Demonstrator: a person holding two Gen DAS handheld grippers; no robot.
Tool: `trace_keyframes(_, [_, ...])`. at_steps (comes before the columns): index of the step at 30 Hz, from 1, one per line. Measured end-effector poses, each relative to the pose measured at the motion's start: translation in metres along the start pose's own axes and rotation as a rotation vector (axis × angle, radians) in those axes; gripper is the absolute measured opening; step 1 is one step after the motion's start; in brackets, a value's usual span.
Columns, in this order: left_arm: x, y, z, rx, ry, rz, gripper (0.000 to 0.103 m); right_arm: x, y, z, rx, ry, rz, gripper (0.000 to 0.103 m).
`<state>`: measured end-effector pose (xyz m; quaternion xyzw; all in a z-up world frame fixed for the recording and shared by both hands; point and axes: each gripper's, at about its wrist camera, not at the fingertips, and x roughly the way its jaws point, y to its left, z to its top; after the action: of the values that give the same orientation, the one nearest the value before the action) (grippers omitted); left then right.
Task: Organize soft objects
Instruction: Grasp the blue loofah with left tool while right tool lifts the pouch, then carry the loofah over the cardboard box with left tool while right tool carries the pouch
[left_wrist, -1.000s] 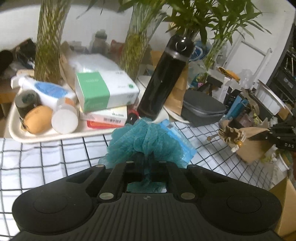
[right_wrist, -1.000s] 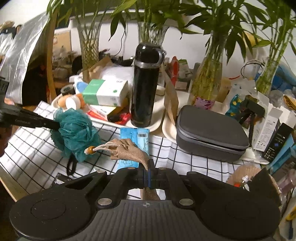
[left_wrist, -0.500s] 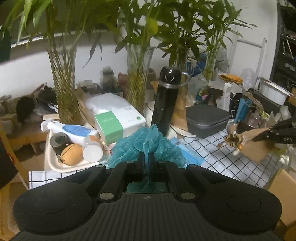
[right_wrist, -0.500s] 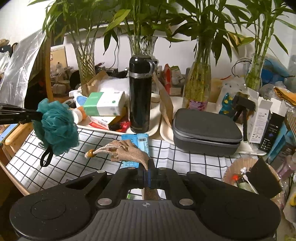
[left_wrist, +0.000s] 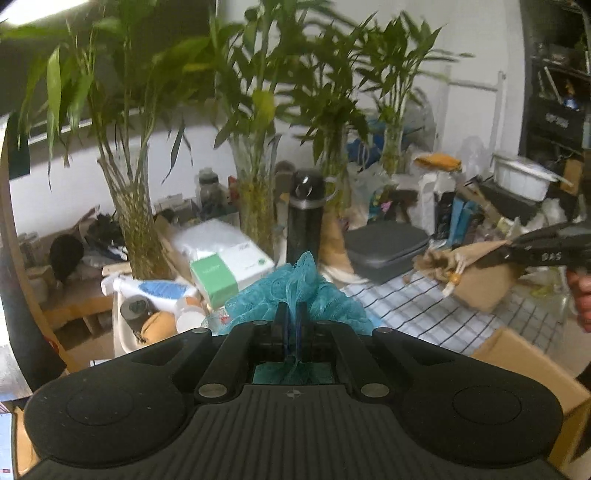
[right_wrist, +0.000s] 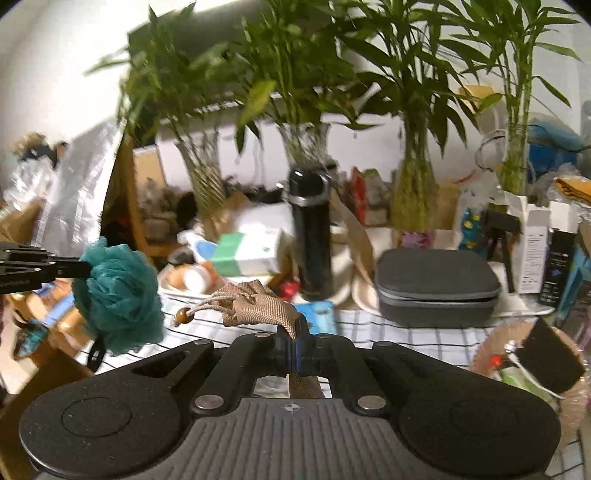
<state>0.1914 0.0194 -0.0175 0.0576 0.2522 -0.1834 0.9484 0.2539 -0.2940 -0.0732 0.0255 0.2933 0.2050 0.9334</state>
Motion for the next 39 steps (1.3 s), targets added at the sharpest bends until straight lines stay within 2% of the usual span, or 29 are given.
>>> trace_keyframes(5, [-0.029, -0.015, 0.010, 0.012, -0.019, -0.024, 0.003, -0.018, 0.011, -0.001, -0.008, -0.038, 0.104, 0.005])
trace_keyframes(14, [-0.073, -0.043, 0.015, 0.049, -0.037, -0.039, 0.003, -0.048, 0.031, -0.009, -0.032, -0.082, 0.187, 0.005])
trace_keyframes(22, [-0.090, -0.061, -0.005, 0.069, -0.013, -0.063, 0.003, -0.075, 0.045, -0.021, -0.052, -0.132, 0.219, 0.005])
trace_keyframes(31, [-0.093, -0.078, -0.030, 0.076, 0.037, -0.107, 0.003, -0.087, 0.059, -0.032, -0.077, -0.123, 0.236, 0.005])
trace_keyframes(35, [-0.087, -0.082, -0.040, 0.075, 0.074, -0.115, 0.003, -0.087, 0.068, -0.036, -0.094, -0.104, 0.240, 0.005])
trace_keyframes(39, [-0.079, -0.083, -0.049, 0.075, 0.130, -0.105, 0.006, -0.078, 0.080, -0.042, -0.126, -0.042, 0.217, 0.005])
